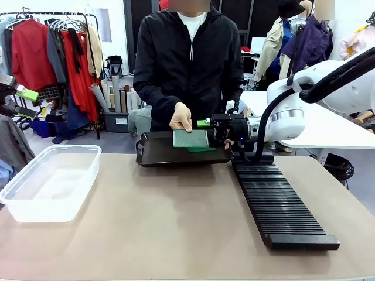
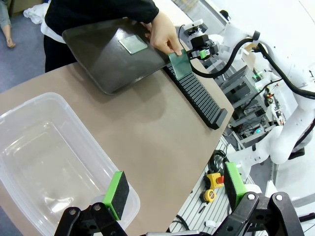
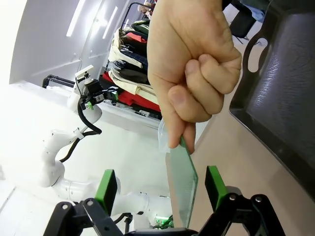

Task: Sort PCBs into racks and boxes based on the side picked up.
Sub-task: Pick up the Blank PCB handed by the Human.

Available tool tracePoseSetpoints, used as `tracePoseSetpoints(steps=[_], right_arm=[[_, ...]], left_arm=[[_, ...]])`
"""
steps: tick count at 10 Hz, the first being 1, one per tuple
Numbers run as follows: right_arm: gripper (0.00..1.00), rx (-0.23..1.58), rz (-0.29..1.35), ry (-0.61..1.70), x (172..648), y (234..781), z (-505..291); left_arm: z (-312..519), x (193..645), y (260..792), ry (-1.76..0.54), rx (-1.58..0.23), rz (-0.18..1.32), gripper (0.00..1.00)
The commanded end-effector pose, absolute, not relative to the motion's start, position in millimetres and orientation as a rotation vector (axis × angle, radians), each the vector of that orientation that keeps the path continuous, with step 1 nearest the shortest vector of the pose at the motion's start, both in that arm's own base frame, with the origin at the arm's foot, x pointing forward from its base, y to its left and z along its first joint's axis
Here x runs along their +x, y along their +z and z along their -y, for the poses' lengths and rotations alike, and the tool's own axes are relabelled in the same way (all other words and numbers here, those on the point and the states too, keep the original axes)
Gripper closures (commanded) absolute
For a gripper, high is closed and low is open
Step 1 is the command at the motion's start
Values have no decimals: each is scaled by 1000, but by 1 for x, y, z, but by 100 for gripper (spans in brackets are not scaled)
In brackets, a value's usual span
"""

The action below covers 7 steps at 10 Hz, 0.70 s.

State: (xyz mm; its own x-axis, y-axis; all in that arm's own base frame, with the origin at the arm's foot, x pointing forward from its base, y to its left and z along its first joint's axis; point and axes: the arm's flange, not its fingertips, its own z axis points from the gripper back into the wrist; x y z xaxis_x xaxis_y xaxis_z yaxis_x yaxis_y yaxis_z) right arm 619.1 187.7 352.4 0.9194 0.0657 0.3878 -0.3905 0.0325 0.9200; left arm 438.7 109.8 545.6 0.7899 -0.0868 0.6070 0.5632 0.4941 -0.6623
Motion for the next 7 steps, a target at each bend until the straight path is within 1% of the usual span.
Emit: tracePoseSetpoints(steps=[1, 3, 4, 6, 7], right_arm=[[18, 1497, 283, 332, 624, 355, -191], [39, 1493, 288, 325, 624, 354, -190], [51, 1493, 285, 322, 623, 353, -188], [90, 1490, 290, 314, 623, 352, -187], [100, 1488, 287, 305, 624, 351, -185]], left_arm=[[-109, 438, 547, -420, -991, 550, 0], [-109, 438, 547, -420, -991, 550, 0], [-109, 438, 547, -420, -991, 550, 0], [-109, 438, 547, -420, -991, 550, 0], [-109, 438, 547, -420, -991, 550, 0]])
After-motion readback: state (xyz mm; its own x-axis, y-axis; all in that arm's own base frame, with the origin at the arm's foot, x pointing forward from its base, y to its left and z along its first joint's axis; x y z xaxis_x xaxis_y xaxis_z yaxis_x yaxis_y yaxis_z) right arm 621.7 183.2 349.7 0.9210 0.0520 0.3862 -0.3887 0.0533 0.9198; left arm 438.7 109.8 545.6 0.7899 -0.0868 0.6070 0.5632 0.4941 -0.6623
